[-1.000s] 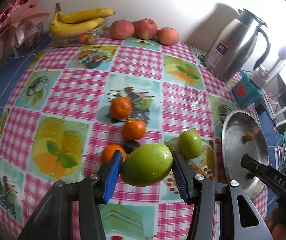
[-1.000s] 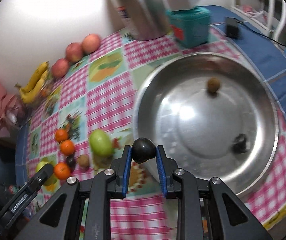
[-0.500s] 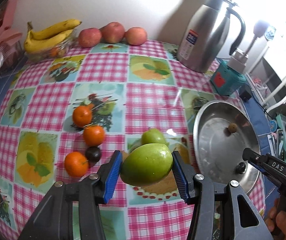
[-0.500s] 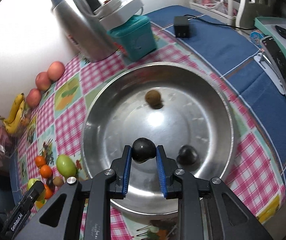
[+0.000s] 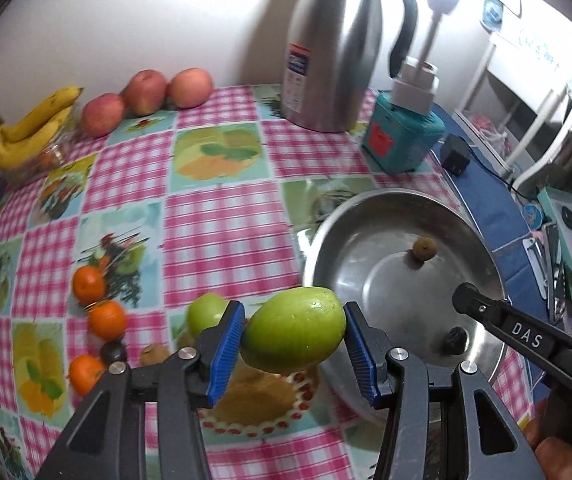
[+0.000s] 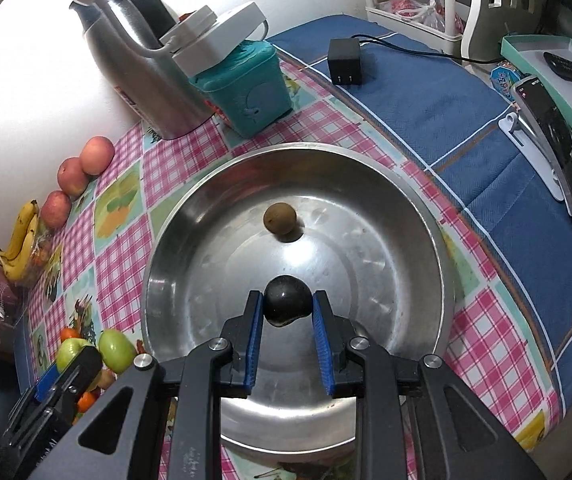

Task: Organize fruits
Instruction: 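Carry the green apple in the left tool while the right tool carries the plum over the basin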

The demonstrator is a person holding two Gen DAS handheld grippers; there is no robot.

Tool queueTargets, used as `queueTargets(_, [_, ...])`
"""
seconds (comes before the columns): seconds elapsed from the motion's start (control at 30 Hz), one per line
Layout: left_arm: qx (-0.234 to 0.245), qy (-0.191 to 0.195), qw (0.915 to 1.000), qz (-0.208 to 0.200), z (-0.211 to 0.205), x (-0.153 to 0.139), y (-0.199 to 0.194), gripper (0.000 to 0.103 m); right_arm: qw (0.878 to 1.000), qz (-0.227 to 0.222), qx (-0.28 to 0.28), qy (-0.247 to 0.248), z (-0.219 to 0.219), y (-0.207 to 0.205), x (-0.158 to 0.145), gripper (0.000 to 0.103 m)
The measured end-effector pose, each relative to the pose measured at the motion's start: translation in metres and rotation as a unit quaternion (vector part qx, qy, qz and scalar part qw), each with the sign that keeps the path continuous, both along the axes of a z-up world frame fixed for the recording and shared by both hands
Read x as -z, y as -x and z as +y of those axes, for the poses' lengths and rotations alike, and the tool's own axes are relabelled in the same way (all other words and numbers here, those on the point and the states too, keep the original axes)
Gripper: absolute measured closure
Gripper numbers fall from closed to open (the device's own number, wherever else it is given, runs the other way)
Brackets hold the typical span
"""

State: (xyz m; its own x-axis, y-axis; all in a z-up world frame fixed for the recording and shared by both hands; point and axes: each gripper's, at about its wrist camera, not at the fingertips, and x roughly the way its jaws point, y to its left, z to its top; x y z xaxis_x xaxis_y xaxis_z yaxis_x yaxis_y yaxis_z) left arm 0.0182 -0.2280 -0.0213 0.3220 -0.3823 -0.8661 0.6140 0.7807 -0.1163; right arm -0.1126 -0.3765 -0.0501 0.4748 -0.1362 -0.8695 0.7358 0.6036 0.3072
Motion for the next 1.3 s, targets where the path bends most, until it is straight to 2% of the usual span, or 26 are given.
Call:
queueTargets(0.3, [0.035,-0.018,0.9992,-0.011,-0.037,0.008,0.009,0.05,1.0,0.005,0.01,0.0,-0.009,-0.002,0.005,0.077])
queueTargets(0.63, [0.051,-0.026,0.9982,-0.02,-0.06,0.01,0.01,0.05,1.0,0.004,0.023,0.007,-0.016,0.003,0.002,0.077])
queueTargets(1.0, [0.054,-0.037,0.9978,-0.008,-0.065,0.026,0.012,0.05,1.0,0.018,0.021,0.01,-0.02,0.001,0.008,0.077])
queueTargets(1.3, [0.052,-0.039,0.9979,-0.007,-0.064,0.028,0.012,0.05,1.0,0.026,0.015,0.007,-0.018,0.0,0.013,0.077])
